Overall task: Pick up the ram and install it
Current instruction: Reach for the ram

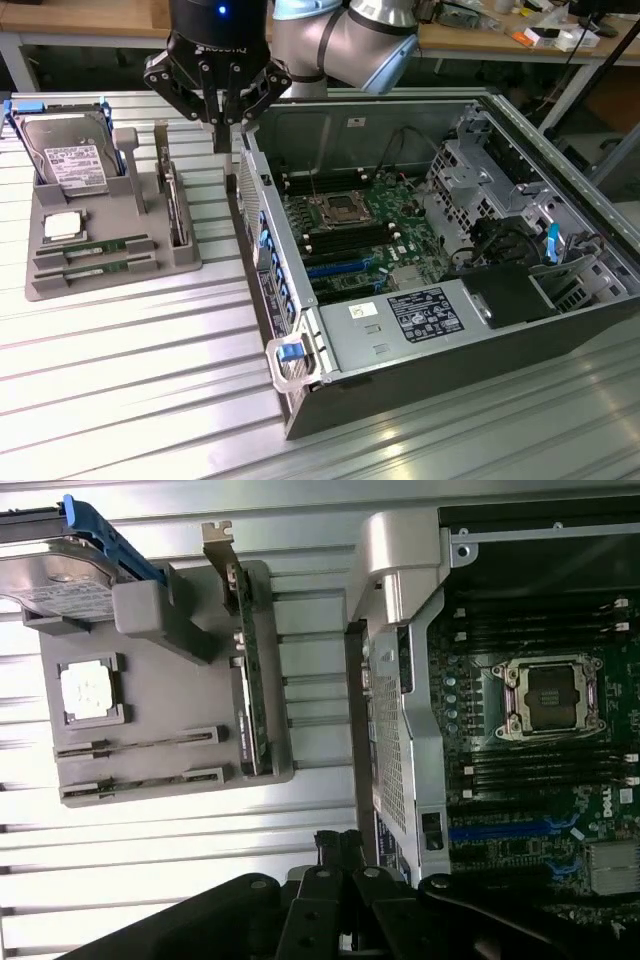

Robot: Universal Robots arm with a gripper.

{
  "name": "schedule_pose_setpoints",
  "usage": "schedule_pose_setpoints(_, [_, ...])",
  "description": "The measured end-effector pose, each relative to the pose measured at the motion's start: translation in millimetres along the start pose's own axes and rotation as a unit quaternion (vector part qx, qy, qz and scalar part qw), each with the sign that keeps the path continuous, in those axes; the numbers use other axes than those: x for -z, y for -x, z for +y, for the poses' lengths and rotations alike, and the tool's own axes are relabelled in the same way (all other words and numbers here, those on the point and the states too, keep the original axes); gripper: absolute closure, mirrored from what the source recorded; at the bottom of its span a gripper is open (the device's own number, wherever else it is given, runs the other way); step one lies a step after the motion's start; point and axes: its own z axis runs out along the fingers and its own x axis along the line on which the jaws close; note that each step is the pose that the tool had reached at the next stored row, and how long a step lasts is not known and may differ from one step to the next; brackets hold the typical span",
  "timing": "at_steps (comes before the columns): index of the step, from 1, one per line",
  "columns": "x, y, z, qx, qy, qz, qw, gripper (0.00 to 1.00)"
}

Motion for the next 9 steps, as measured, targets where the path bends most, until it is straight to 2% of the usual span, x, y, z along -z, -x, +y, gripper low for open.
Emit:
schedule_pose_setpoints(5, [0.6, -17.9, -1.3, 0.0, 0.0, 0.0, 1.0, 0.89])
schedule_pose_setpoints(9, [0.7, -24.3, -1.8, 0.0, 0.0, 0.0, 1.0, 0.89])
